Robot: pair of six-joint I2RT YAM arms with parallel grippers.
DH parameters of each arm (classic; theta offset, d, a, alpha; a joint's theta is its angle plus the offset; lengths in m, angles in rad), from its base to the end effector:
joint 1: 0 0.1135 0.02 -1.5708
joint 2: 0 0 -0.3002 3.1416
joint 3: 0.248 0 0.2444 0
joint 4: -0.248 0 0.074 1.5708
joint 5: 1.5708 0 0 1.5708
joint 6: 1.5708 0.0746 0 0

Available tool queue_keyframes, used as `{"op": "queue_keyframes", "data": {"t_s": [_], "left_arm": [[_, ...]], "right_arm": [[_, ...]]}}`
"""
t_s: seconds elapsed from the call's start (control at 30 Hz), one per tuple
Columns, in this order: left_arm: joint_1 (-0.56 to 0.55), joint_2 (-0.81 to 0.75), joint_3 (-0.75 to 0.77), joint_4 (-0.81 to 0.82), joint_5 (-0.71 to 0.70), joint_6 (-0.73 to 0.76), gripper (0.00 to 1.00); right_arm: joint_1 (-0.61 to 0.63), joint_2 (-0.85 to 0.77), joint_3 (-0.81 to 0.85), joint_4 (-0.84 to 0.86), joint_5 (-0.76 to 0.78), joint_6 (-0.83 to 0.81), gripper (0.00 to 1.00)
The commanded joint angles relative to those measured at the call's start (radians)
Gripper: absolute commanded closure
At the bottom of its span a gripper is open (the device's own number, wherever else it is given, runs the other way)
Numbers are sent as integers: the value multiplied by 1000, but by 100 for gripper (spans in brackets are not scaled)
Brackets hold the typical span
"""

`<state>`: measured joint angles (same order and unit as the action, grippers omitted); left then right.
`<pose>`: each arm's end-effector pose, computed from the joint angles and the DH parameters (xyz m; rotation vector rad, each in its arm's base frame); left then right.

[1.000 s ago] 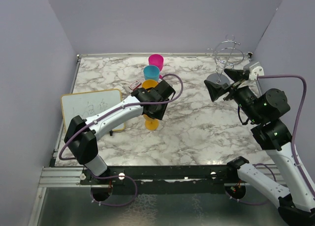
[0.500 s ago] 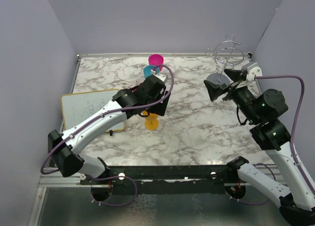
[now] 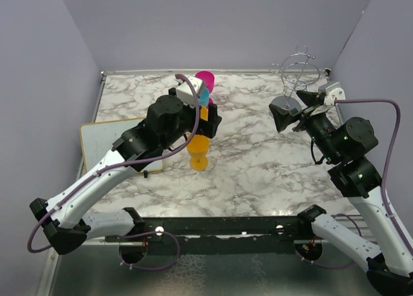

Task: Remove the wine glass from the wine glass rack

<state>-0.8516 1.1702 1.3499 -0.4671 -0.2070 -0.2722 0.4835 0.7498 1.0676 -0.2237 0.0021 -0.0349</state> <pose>0.1870 -0.1902 0.4496 0.3989 1.8509 -0.5856 0.1369 0.0717 0.4631 -0.3795 1.4378 0.3619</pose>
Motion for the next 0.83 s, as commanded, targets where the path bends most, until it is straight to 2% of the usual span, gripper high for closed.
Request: {"op": "queue_keyframes", "data": {"t_s": [0.0, 0.23, 0.5, 0.8], "left_arm": [[13, -69, -57, 277, -53, 81, 0], [18, -147, -60, 520, -185, 233, 0], [18, -300, -84, 539, -197, 256, 0], [18, -390, -119, 501, -235, 235, 0]], "right_arm": [[7, 12, 35, -26, 26, 18, 7], [7, 7, 98, -101, 9, 81, 4], [7, -51, 137, -100, 61, 121, 0], [7, -32, 133, -85, 85, 144, 0]]}}
